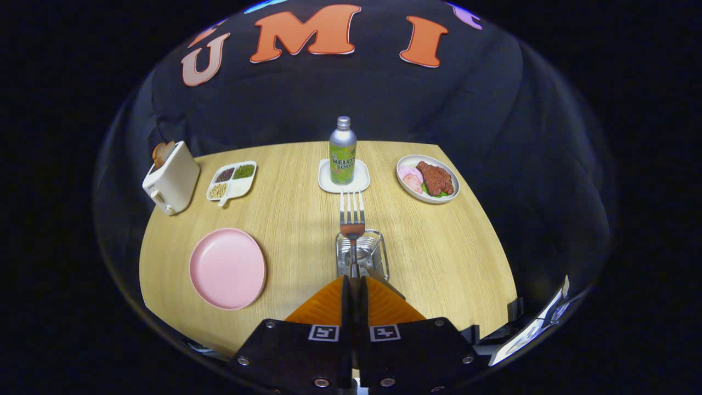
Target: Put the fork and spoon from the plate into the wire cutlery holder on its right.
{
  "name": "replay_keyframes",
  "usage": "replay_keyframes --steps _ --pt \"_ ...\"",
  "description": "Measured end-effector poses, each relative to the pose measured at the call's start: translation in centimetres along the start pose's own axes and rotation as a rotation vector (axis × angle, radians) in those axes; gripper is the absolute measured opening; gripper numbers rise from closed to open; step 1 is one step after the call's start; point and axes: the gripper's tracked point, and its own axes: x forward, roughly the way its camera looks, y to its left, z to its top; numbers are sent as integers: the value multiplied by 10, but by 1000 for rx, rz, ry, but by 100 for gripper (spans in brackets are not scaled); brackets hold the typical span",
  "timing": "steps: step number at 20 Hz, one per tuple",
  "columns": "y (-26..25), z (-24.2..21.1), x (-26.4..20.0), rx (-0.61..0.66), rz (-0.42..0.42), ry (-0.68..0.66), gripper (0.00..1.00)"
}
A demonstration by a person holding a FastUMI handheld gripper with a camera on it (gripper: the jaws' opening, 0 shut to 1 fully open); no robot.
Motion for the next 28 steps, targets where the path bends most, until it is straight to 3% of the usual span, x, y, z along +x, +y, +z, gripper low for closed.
replay_keyframes --steps 14,21,28 --pt "-17 -20 24 -223 68 326 6" --pt "-16 -28 38 -218 101 471 6" --pt "-14 -28 46 -168 123 486 8"
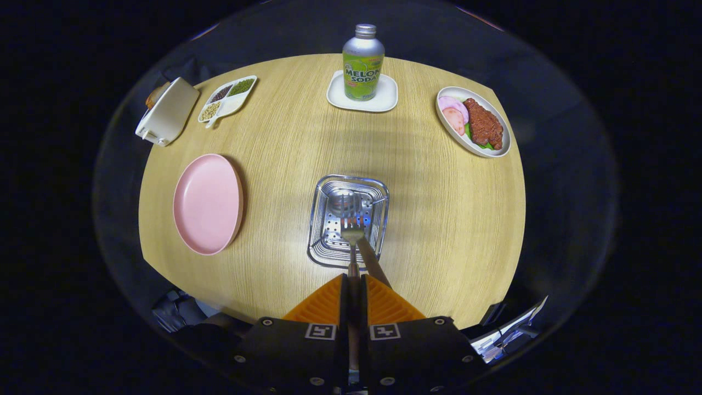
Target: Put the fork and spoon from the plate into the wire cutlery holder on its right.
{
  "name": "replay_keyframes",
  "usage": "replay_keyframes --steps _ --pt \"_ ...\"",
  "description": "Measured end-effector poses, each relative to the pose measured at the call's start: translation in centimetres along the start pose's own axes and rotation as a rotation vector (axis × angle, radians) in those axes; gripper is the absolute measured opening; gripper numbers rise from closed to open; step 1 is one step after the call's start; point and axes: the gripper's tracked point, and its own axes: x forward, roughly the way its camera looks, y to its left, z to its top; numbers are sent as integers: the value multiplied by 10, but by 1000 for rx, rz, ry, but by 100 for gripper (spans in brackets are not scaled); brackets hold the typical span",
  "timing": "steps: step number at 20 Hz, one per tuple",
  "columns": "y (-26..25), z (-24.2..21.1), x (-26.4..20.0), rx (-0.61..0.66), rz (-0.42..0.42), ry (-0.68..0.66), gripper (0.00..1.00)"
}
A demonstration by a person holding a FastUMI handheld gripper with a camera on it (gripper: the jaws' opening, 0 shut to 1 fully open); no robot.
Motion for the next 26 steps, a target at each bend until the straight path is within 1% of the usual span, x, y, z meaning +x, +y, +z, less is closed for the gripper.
replay_keyframes --steps 2,4,5,7,9,10,11,14,15,16,18,19,21,23,26 --pt "2 9 -4 30 17 -45 11" --pt "6 24 -14 80 48 -124 11" --pt "10 33 -21 110 74 -174 11" --pt "9 52 -41 151 93 -296 11" --pt "1 72 -67 164 76 -444 11" --pt "-4 81 -81 170 52 -521 12" --pt "-10 89 -97 169 31 -597 15" --pt "-23 107 -151 176 -31 -828 26" --pt "-32 111 -172 189 -71 -909 32" --pt "-39 116 -194 204 -100 -995 35" --pt "-52 118 -235 222 -154 -1131 48" --pt "-56 118 -254 225 -170 -1189 58" --pt "-62 115 -290 219 -196 -1294 70" --pt "-67 111 -319 205 -234 -1386 77" --pt "-76 102 -352 218 -320 -1480 85"
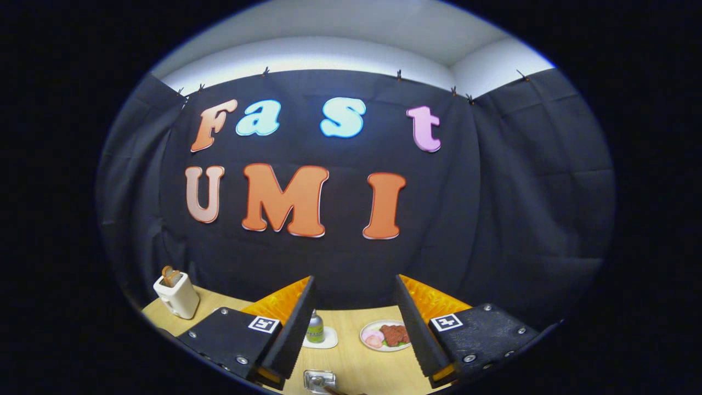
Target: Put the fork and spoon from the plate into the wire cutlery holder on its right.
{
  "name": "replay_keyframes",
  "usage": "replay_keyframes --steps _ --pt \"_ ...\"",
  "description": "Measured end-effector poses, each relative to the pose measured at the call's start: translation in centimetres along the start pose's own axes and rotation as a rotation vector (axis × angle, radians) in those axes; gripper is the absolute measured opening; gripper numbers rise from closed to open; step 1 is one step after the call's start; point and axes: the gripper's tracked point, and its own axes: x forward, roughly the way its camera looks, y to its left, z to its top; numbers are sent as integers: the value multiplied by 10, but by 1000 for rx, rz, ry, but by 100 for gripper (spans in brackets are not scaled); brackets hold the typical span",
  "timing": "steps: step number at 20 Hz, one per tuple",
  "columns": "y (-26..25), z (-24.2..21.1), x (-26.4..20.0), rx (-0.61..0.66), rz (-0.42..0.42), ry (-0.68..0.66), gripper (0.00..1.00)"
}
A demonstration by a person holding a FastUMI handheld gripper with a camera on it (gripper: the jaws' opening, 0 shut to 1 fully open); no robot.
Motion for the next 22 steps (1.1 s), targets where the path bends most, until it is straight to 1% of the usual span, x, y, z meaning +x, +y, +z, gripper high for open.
replay_keyframes --steps 2,7,10,15,22 --pt "-3 18 -8 6 -18 -52 89" --pt "2 33 -21 15 4 -130 93" --pt "2 34 -23 21 12 -180 95" --pt "5 28 -24 42 30 -197 96" --pt "13 25 -35 3 53 -245 96"
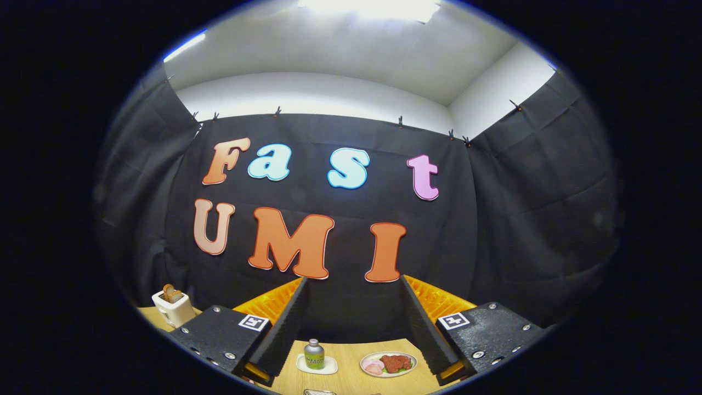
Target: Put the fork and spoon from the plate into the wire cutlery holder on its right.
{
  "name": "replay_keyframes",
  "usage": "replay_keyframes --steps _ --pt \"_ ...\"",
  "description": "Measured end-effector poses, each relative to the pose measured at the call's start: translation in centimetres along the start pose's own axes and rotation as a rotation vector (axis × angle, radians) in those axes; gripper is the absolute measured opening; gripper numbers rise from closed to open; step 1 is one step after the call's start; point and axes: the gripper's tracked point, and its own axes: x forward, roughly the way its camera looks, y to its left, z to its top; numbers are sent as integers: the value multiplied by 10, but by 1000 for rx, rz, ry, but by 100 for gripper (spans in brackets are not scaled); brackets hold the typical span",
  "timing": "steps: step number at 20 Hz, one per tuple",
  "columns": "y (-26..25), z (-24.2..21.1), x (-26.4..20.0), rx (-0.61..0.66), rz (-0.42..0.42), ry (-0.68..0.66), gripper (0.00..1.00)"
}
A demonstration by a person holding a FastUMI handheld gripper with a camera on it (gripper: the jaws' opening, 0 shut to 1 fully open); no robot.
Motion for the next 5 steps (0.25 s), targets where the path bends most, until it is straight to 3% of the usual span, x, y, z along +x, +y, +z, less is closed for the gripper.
replay_keyframes --steps 5 --pt "7 -3 -1 -1 19 0 97"
